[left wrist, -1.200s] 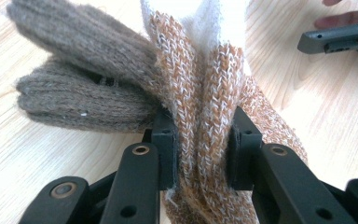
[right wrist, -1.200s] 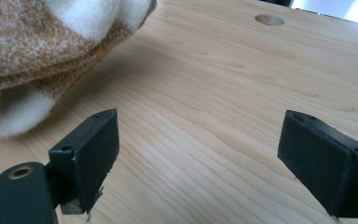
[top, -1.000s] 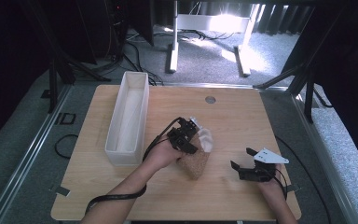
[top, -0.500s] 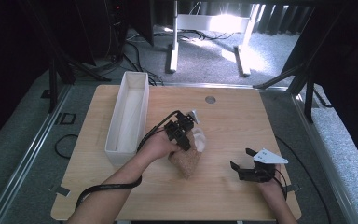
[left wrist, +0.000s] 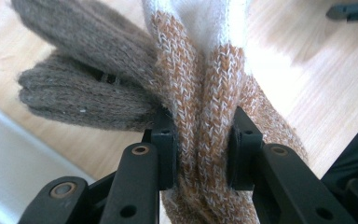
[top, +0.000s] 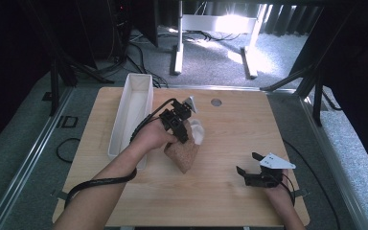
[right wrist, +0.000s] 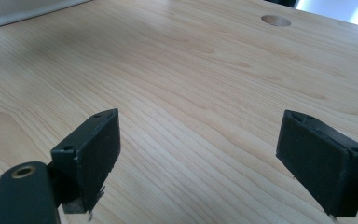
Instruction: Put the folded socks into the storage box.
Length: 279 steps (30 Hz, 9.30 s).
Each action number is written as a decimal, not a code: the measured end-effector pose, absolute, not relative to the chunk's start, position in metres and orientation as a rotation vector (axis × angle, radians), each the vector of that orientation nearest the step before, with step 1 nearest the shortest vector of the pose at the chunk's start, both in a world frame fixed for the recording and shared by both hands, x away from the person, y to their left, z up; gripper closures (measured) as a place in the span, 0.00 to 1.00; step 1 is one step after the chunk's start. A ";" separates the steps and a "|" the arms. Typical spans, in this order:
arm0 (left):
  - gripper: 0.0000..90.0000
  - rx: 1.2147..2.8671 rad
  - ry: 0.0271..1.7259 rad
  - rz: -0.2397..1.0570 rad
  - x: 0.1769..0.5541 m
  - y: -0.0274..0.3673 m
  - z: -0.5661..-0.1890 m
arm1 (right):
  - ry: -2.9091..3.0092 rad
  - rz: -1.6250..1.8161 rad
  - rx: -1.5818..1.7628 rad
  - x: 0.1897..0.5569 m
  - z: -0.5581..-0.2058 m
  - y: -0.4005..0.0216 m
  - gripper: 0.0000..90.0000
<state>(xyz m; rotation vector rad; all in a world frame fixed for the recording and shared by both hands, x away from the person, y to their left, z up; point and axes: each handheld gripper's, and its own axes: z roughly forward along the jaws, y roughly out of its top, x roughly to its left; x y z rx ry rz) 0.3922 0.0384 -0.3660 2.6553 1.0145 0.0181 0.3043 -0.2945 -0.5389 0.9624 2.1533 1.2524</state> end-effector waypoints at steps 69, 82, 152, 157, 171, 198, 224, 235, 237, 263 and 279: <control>0.78 2.627 1.649 0.223 0.448 0.177 -0.408 | 2.162 1.245 0.924 0.303 -0.540 -0.292 0.15; 0.77 2.607 1.669 0.176 0.452 0.177 -0.428 | 2.164 1.242 0.925 0.303 -0.540 -0.292 0.15; 0.51 2.417 1.515 0.199 0.417 0.189 -0.400 | 2.162 1.224 0.923 0.304 -0.541 -0.291 0.15; 0.51 2.411 1.497 0.206 0.406 0.196 -0.399 | 2.161 1.226 0.926 0.305 -0.541 -0.291 0.15; 0.51 2.409 1.420 0.209 0.367 0.212 -0.404 | 2.166 1.223 0.924 0.305 -0.541 -0.291 0.15; 0.50 2.278 1.409 0.236 0.302 0.269 -0.418 | 2.170 1.217 0.922 0.305 -0.541 -0.290 0.15; 0.50 2.076 1.461 0.225 0.269 0.288 -0.488 | 2.171 1.210 0.924 0.305 -0.542 -0.290 0.15; 0.50 2.029 1.464 0.269 0.259 0.287 -0.511 | 2.170 1.214 0.922 0.305 -0.542 -0.290 0.15; 0.50 2.000 1.451 0.277 0.257 0.288 -0.514 | 2.171 1.213 0.921 0.305 -0.542 -0.289 0.15; 0.47 1.800 1.368 0.528 0.243 0.297 -0.544 | 2.152 1.207 0.925 0.304 -0.543 -0.291 0.15; 0.29 1.674 1.367 0.747 0.233 0.304 -0.551 | 2.130 1.210 0.932 0.304 -0.543 -0.293 0.15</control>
